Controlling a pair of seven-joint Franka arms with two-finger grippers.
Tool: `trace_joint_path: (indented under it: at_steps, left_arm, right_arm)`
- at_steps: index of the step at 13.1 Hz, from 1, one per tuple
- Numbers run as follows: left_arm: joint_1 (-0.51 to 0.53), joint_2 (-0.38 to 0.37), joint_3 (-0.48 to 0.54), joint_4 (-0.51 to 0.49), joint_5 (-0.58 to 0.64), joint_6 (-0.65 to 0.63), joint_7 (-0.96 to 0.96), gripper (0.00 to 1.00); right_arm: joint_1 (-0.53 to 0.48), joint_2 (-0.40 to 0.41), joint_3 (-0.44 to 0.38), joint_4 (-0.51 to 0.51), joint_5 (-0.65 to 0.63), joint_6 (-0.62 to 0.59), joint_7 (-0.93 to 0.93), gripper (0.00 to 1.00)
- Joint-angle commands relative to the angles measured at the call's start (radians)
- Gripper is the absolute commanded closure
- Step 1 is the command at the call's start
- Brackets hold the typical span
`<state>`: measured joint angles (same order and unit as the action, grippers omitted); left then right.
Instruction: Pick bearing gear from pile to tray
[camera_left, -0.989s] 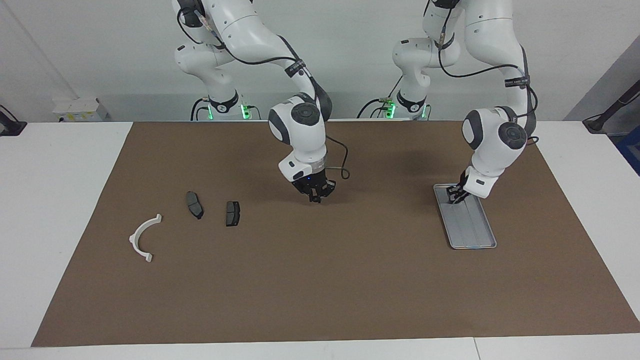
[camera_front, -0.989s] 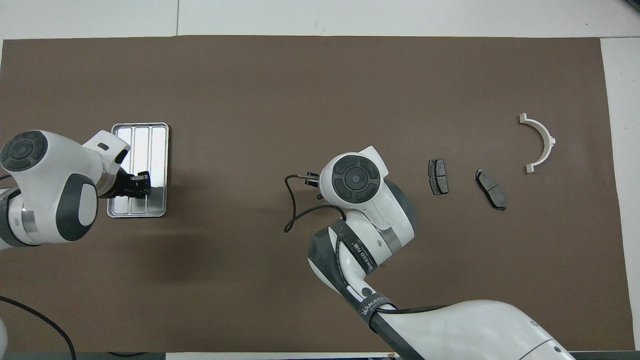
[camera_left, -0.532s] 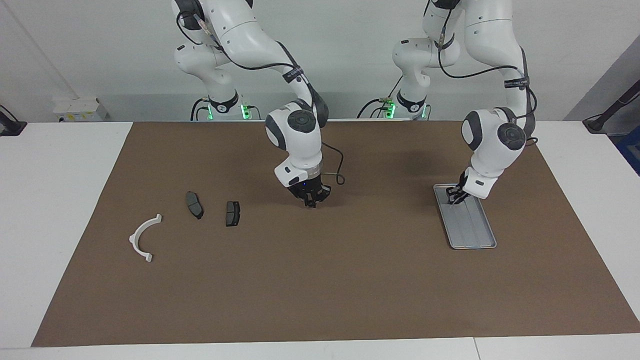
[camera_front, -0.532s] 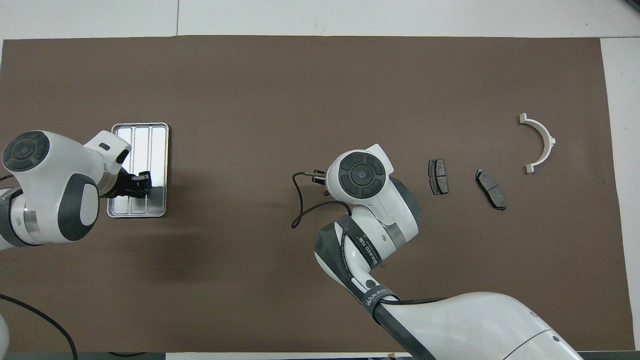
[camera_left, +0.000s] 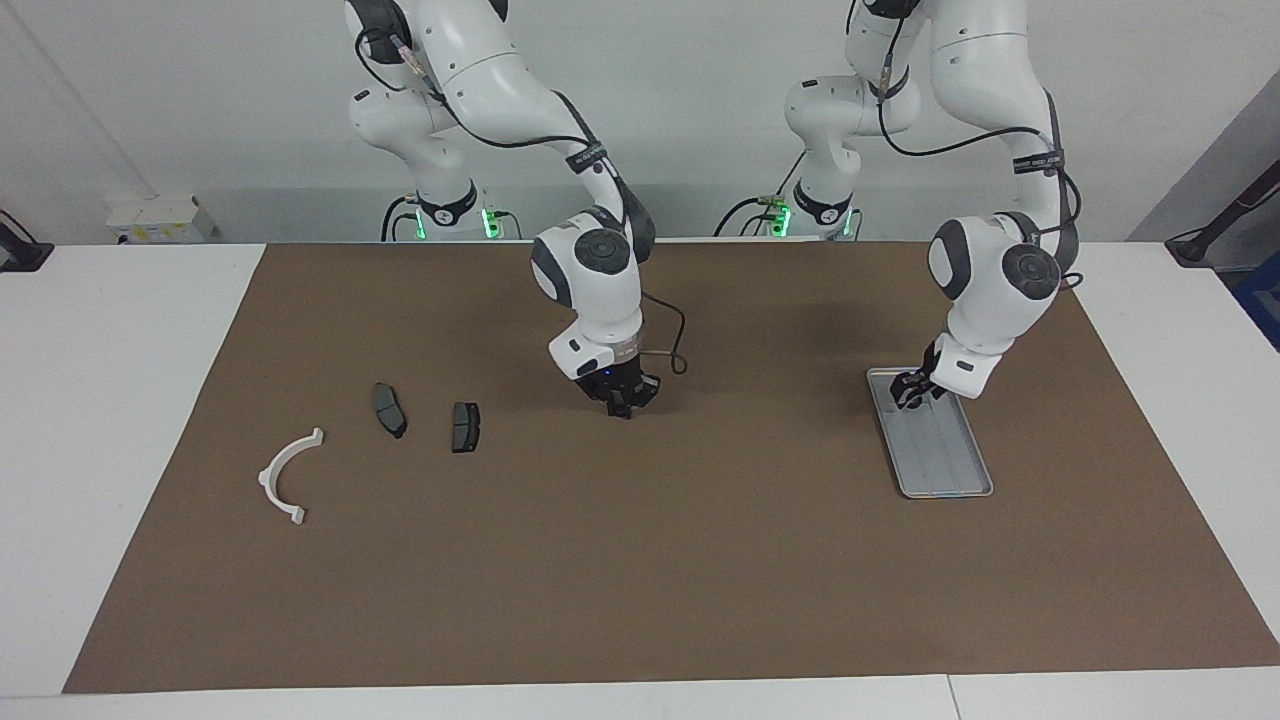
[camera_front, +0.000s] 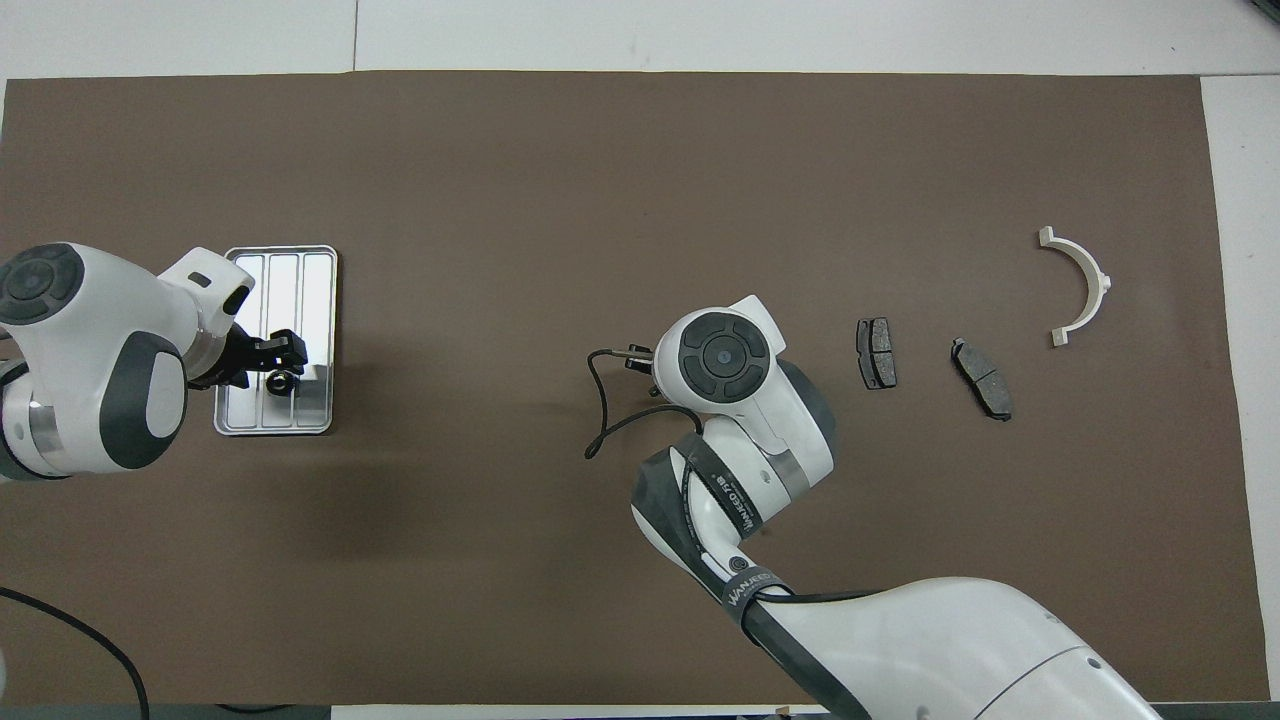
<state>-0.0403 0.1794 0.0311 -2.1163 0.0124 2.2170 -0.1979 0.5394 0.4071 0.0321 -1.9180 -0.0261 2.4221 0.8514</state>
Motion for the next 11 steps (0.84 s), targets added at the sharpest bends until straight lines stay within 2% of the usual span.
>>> trace_joint_path:
  at_steps: [1, 3, 5, 7, 8, 11]
  left_arm:
    - [-0.004, -0.006, -0.010, 0.068, -0.005, -0.082, -0.017, 0.33]
    - [-0.054, -0.008, -0.011, 0.084, -0.015, -0.088, -0.107, 0.30]
    - [-0.116, -0.003, -0.011, 0.101, -0.017, -0.086, -0.216, 0.16]
    - [-0.186, 0.000, -0.011, 0.116, -0.017, -0.080, -0.314, 0.03]
    - [-0.229, 0.002, -0.011, 0.124, -0.015, -0.077, -0.363, 0.00]
    - [-0.358, 0.031, -0.013, 0.200, -0.020, -0.085, -0.555, 0.00]
  right_arm:
    - [-0.018, -0.016, 0.009, 0.046, -0.014, -0.023, -0.009, 0.14]
    - [-0.044, -0.053, 0.005, 0.098, -0.014, -0.087, -0.017, 0.09]
    - [-0.082, -0.074, 0.006, 0.158, -0.014, -0.145, -0.052, 0.03]
    - [-0.142, -0.094, 0.006, 0.191, -0.012, -0.190, -0.254, 0.00]
    - [-0.163, -0.103, 0.002, 0.197, -0.012, -0.193, -0.353, 0.00]
    - [-0.275, -0.128, 0.000, 0.237, -0.014, -0.260, -0.645, 0.00]
